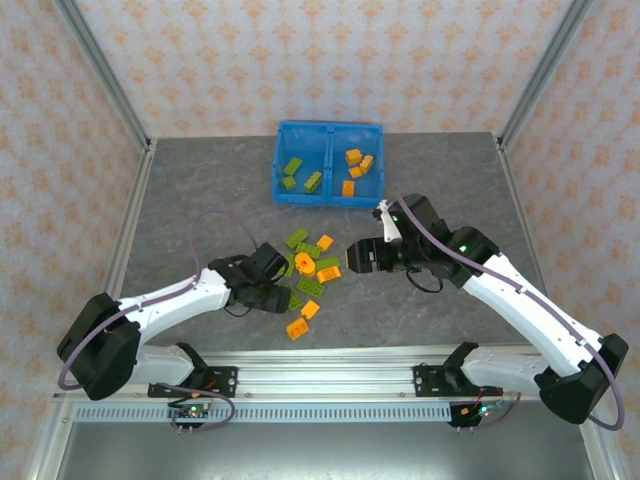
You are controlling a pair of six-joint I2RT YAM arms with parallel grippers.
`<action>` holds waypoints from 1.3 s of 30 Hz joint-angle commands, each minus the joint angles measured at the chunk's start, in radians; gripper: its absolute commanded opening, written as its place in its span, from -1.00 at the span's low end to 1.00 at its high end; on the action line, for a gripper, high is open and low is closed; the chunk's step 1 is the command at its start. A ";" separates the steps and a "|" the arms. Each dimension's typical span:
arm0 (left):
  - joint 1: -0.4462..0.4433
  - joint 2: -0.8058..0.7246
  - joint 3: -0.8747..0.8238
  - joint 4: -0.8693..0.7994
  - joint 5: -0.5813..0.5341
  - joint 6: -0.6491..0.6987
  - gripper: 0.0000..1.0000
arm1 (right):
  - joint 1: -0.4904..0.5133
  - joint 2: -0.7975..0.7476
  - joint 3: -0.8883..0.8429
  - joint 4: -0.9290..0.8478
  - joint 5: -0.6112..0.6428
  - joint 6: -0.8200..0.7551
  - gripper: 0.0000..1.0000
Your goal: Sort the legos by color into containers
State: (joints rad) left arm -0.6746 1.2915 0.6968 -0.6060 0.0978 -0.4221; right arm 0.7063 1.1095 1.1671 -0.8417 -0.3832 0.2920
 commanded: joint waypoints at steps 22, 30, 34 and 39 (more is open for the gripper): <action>-0.011 0.178 0.020 0.141 0.006 0.023 -0.27 | 0.010 0.053 0.021 -0.106 -0.215 -0.008 0.61; 0.010 0.100 0.193 0.029 -0.062 0.019 -0.45 | 0.010 0.011 0.027 -0.014 -0.101 0.070 0.61; 0.050 0.124 0.357 0.020 -0.079 0.048 -0.47 | 0.009 -0.027 0.033 0.011 0.004 0.102 0.62; 0.076 0.356 0.705 0.068 -0.027 0.107 -0.47 | 0.006 -0.064 0.038 0.034 0.133 0.148 0.64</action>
State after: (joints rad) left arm -0.6029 1.5303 1.2476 -0.5667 0.0689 -0.3653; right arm 0.7128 1.0771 1.1763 -0.8421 -0.3748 0.3935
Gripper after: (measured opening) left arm 0.340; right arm 0.817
